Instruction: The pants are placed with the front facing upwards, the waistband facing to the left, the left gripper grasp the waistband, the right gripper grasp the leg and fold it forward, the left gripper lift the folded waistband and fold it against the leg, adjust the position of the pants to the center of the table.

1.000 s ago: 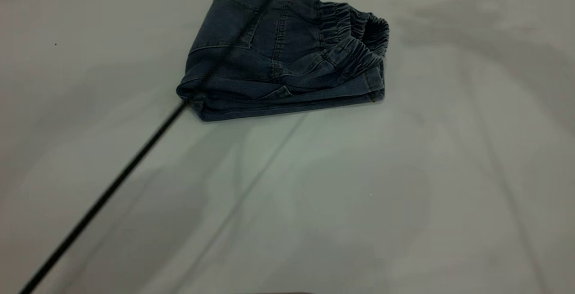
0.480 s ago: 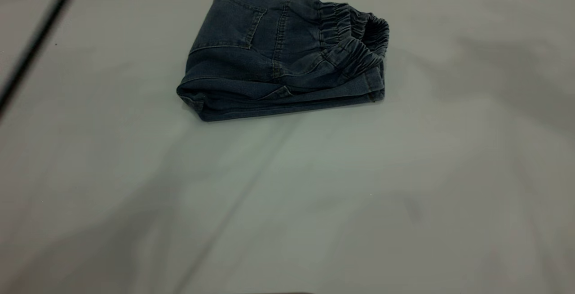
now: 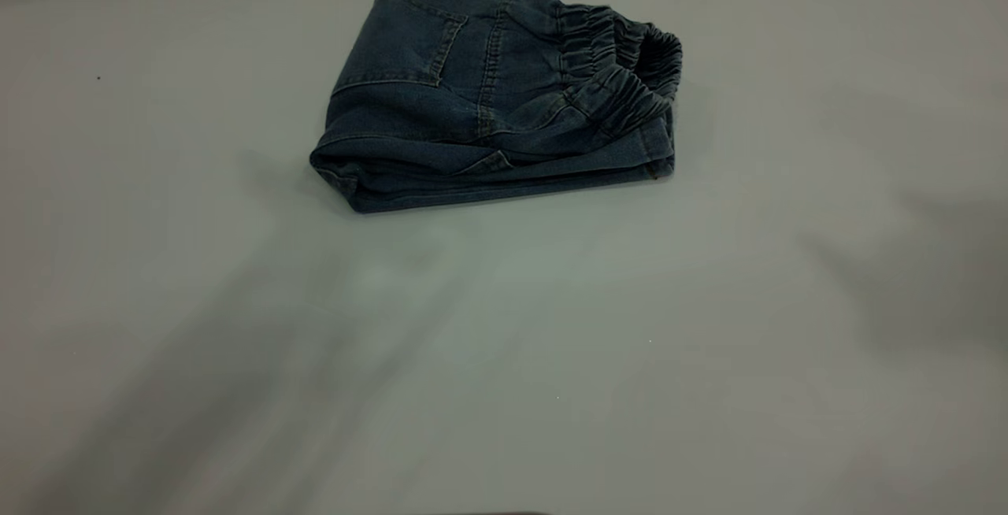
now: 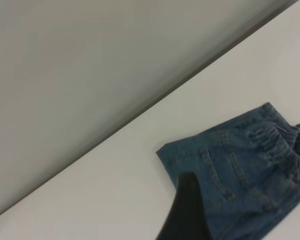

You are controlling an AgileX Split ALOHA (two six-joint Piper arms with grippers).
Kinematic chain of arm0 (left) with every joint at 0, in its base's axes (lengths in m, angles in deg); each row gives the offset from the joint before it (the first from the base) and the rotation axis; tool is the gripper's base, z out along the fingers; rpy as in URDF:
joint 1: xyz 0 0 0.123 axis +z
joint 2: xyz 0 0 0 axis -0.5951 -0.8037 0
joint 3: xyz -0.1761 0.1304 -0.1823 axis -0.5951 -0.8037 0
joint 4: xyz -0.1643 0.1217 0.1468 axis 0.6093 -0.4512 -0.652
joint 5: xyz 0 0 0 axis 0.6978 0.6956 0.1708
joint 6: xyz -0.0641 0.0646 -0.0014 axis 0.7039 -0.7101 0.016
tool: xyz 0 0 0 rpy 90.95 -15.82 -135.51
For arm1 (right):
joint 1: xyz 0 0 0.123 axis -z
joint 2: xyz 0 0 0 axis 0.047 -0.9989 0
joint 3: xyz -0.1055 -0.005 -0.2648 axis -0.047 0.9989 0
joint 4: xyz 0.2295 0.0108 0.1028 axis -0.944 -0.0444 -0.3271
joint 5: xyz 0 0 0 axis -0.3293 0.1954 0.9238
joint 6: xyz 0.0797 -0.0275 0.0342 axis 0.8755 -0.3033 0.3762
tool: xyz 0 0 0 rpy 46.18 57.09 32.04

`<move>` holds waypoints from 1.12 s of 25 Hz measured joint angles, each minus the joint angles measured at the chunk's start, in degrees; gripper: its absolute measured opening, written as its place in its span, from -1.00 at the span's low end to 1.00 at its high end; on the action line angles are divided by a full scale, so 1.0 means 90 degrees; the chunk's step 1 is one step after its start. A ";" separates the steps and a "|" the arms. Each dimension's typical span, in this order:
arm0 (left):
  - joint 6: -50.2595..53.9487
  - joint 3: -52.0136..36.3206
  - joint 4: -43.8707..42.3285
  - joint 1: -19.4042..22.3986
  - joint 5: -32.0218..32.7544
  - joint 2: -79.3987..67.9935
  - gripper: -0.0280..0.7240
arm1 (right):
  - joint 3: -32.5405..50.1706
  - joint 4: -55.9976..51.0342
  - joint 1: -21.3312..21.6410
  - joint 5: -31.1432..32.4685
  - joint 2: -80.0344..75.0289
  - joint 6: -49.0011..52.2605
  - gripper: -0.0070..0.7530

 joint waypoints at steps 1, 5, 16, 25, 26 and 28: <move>0.0022 -0.0258 0.0012 0.0000 0.0000 0.0304 0.54 | 0.0288 0.0000 0.0000 0.0000 0.0288 -0.0102 0.50; 0.0037 -0.1403 0.0034 0.0000 0.0000 0.1457 0.54 | 0.1208 -0.0012 0.0000 0.0006 0.1303 -0.0216 0.50; 0.0050 -0.4621 0.0034 0.0000 0.0000 0.5093 0.54 | 0.3079 0.0011 0.0000 0.0013 0.4190 -0.0236 0.50; 0.0120 -0.6964 0.0602 -0.0007 0.0000 0.7352 0.54 | 0.4774 0.0068 0.0000 0.0013 0.6282 -0.0229 0.50; 0.0111 -0.7219 0.0707 -0.0007 0.0000 0.7527 0.54 | 0.4992 0.0126 0.0000 0.0013 0.6504 -0.0229 0.50; 0.0043 -0.7678 0.0898 -0.0007 0.0000 0.7940 0.54 | 0.5420 0.0278 0.0000 0.0013 0.6889 -0.0229 0.50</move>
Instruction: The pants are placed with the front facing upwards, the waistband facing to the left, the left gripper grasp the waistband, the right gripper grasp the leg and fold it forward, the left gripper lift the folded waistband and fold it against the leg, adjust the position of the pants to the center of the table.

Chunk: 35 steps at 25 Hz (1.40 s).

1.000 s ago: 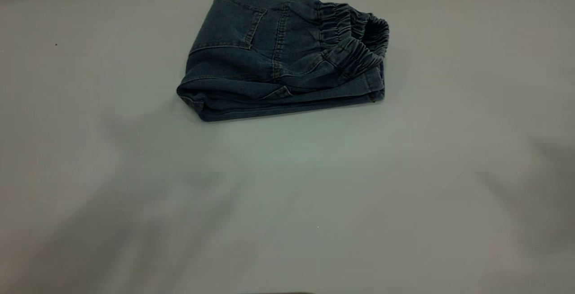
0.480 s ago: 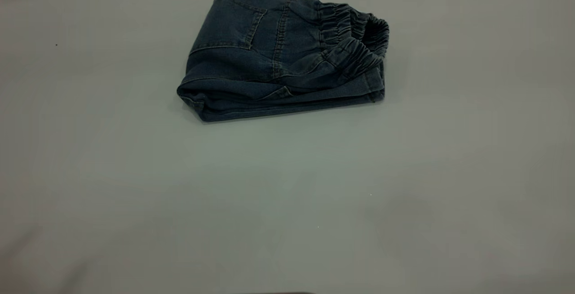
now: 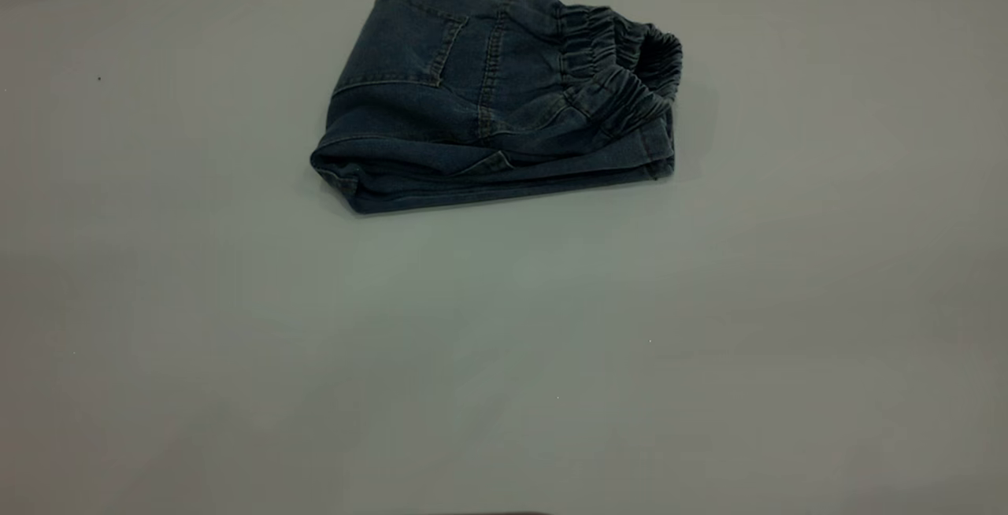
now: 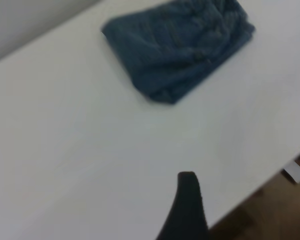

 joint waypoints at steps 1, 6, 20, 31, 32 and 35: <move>-0.0042 -0.0239 0.0034 0.0000 0.0000 0.0167 0.54 | 0.0176 0.0090 0.0000 0.0000 0.0197 0.0000 0.50; -0.0134 -0.1241 0.0182 0.0000 0.0000 0.1056 0.54 | 0.1191 0.0709 0.0000 -0.0031 0.0907 0.0000 0.50; 0.0501 -0.2270 0.0168 -0.0013 0.0000 0.1954 0.54 | 0.2675 0.1329 0.0000 -0.0782 0.1311 0.0230 0.50; 0.0587 -0.2381 0.0000 -0.0023 -0.0025 0.1954 0.54 | 0.2675 0.1372 0.0000 -0.0814 0.1311 0.0337 0.50; 0.0617 -0.2414 0.0000 -0.0023 -0.0028 0.1954 0.54 | 0.2675 0.1372 0.0000 -0.0814 0.1311 0.0337 0.50; 0.0737 -0.2560 0.0000 -0.0023 -0.0134 0.1956 0.54 | 0.2675 0.1372 0.0000 -0.0814 0.1311 0.0337 0.50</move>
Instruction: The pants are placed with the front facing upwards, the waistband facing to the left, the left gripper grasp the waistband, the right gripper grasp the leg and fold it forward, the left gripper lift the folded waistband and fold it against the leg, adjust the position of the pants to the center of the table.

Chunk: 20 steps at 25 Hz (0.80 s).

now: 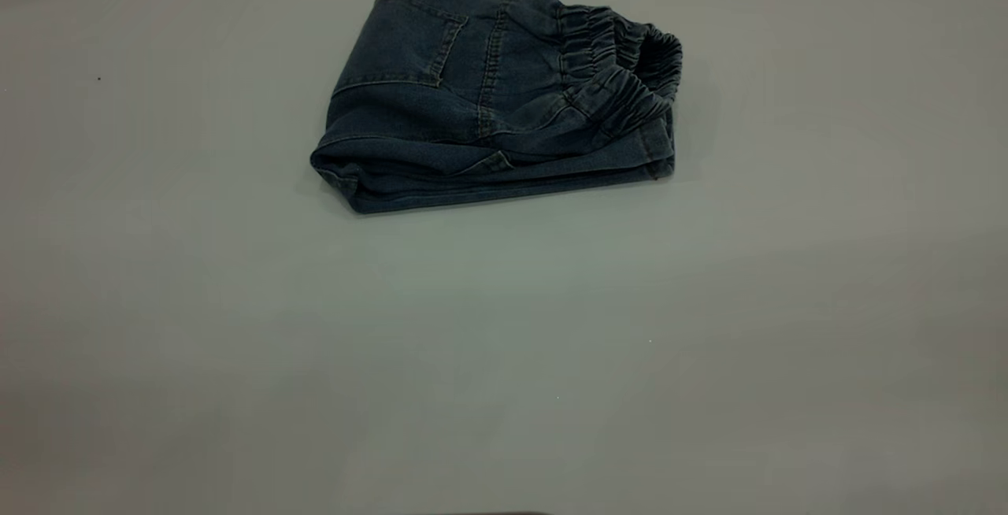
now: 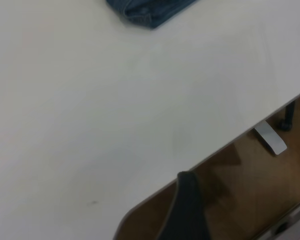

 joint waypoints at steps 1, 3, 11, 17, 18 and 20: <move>0.0054 -0.0031 0.0000 0.0000 -0.0041 0.0000 0.54 | 0.0000 0.0000 0.0000 0.0000 0.0000 0.0000 0.50; 0.0054 -0.0051 0.0000 0.0000 -0.0085 0.0000 0.54 | 0.0000 0.0000 0.0000 0.0000 0.0000 0.0000 0.50; 0.0105 -0.0051 -0.0049 -0.0007 -0.0096 0.0000 0.54 | 0.0000 0.0000 0.0000 0.0000 0.0000 0.0000 0.50; 0.0105 -0.0051 -0.0054 0.0013 -0.0096 0.0000 0.54 | 0.0000 0.0000 0.0000 0.0000 0.0000 0.0000 0.50; 0.0105 -0.0051 -0.0054 0.0090 -0.0101 0.0006 0.54 | 0.0000 0.0000 0.0000 0.0000 0.0000 0.0000 0.50; 0.0105 -0.0051 -0.0054 0.0570 -0.0101 0.0006 0.54 | 0.0000 0.0000 0.0000 0.0000 0.0000 0.0000 0.50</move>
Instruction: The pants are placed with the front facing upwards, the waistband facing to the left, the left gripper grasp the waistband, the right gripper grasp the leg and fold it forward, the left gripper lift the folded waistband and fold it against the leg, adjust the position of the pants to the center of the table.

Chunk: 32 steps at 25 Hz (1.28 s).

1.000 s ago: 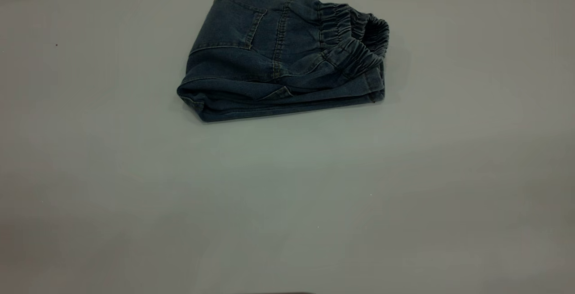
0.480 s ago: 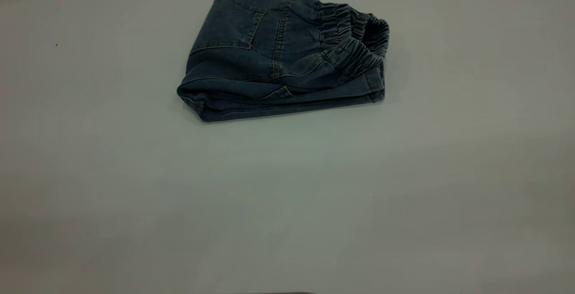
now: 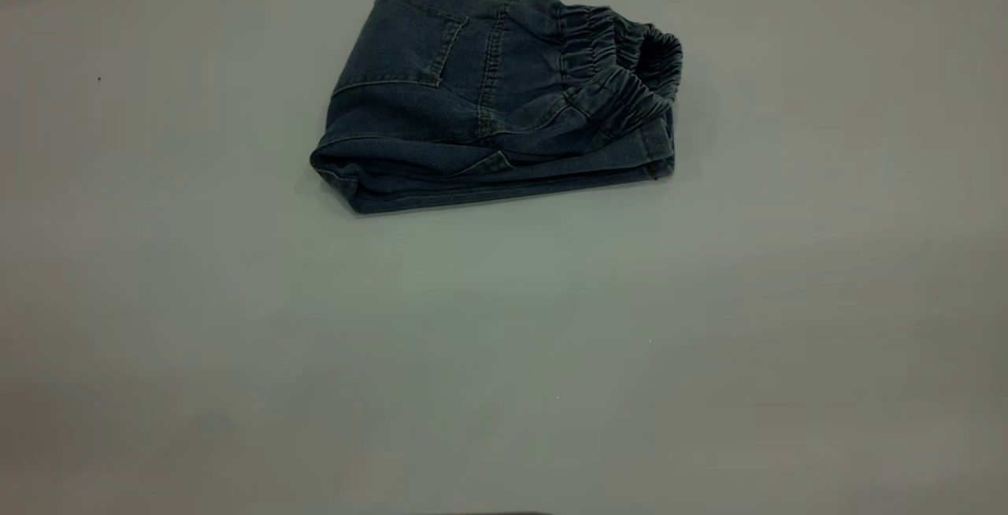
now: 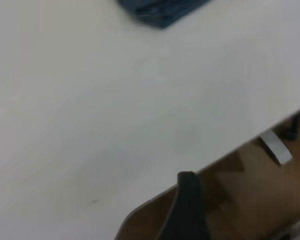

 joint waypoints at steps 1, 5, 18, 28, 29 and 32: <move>0.0000 0.0000 0.0000 0.0351 0.0000 0.0000 0.54 | 0.0000 0.0000 0.0000 0.0000 0.0000 0.0000 0.50; 0.0000 0.0000 0.0000 0.1768 0.0000 0.0007 0.54 | 0.0000 0.0000 0.0000 0.0000 0.0000 0.0000 0.50; 0.0000 0.0000 0.0000 0.3180 0.0000 0.0439 0.54 | 0.0000 -0.0055 0.0718 0.0000 0.0000 -0.0006 0.50; 0.0000 0.0000 0.0000 0.2802 0.0000 0.0439 0.54 | 0.0000 -0.0121 0.0940 0.0000 0.0000 -0.0006 0.50; 0.0000 0.0000 0.0000 0.2802 0.0000 0.0439 0.54 | 0.0000 -0.0127 0.0940 0.0000 0.0000 -0.0006 0.50; 0.0000 0.0000 0.0000 0.2797 0.0000 0.0439 0.54 | 0.0000 -0.0127 0.0940 0.0000 0.0000 -0.0006 0.50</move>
